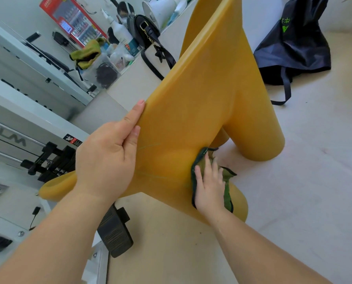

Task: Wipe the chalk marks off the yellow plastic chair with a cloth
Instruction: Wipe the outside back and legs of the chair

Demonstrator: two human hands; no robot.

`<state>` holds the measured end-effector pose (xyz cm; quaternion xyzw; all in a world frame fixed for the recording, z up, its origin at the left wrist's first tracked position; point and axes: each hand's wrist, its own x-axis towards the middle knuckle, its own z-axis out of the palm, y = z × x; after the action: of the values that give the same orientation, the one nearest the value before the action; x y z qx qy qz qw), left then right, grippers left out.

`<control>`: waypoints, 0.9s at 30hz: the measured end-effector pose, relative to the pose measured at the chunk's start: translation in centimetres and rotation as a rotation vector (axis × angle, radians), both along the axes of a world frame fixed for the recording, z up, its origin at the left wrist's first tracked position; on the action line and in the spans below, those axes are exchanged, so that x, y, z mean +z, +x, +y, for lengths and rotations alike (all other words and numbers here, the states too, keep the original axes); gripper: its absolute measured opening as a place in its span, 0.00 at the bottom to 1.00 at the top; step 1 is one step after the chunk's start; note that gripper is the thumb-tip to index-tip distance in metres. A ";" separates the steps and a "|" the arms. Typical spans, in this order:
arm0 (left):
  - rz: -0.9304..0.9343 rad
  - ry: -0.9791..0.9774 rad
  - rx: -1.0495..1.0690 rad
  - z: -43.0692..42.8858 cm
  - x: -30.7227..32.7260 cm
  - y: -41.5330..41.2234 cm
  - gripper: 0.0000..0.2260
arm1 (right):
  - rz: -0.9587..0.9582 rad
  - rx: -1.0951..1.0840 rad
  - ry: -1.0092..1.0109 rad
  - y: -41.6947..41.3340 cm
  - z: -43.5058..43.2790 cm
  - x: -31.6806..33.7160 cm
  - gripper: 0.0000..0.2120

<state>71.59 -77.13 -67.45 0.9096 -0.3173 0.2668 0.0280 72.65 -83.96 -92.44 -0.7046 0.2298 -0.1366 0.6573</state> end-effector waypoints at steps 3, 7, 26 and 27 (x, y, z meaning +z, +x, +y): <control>0.037 -0.009 0.004 0.1 0.2 0.0 0.18 | -0.013 0.015 0.020 -0.7 1.1 2.3 0.28; 0.033 -0.025 0.005 0.1 0.2 -0.2 0.18 | -0.233 0.058 -0.131 -2.5 4.2 8.0 0.28; -0.181 0.350 0.011 -6.3 -0.3 0.1 0.28 | 0.318 0.178 0.289 -2.3 1.0 -3.7 0.33; -0.152 0.320 0.004 -7.0 -0.3 0.3 0.29 | 0.316 0.168 0.279 -2.7 1.7 -3.3 0.32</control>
<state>71.88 -84.16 -67.70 0.8803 -0.3551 0.2810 -0.1416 69.99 -82.31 -95.73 -0.6362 0.2871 0.0639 0.7133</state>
